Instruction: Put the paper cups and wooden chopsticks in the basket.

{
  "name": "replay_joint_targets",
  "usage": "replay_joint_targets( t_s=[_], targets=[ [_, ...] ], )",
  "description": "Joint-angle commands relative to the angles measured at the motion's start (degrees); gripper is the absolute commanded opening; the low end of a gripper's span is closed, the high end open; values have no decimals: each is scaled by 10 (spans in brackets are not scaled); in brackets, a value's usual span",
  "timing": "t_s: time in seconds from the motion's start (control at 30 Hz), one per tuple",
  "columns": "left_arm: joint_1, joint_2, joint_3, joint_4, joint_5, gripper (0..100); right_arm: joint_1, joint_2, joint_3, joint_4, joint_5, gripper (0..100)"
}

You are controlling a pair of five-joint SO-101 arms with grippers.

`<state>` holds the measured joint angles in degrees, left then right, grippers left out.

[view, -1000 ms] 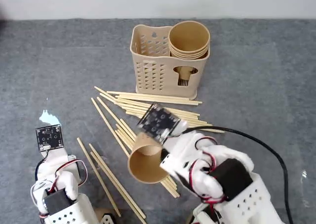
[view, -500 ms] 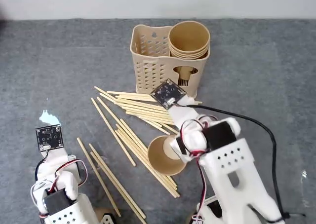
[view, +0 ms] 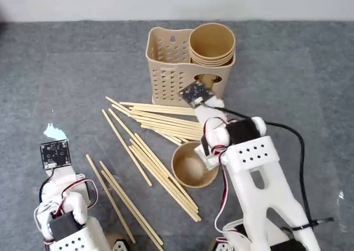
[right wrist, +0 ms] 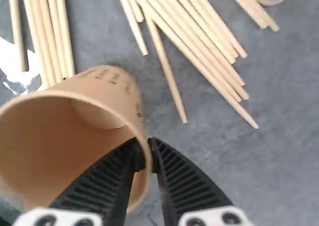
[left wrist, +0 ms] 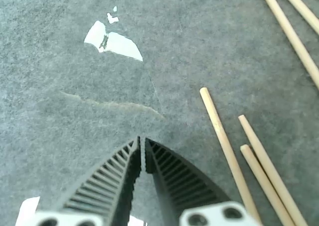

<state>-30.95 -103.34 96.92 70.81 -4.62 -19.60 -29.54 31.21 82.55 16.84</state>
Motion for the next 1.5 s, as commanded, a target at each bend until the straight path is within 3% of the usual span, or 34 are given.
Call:
replay_joint_targets(
  t_s=[0.0,0.43,0.73,1.07,1.47],
  targets=[
    [3,-10,-5,2,-1,14,13,-33,-79,28,-3,8],
    [3,-10,-5,2,-1,14,14,1,-477,151,-4,8],
    [3,-10,-5,3,-1,14,38,121,-693,131,-6,8],
    [3,-10,-5,3,-1,14,121,218,-765,65,-6,8],
    [3,-10,-5,3,-1,14,145,297,-764,32,-4,9]
  ],
)
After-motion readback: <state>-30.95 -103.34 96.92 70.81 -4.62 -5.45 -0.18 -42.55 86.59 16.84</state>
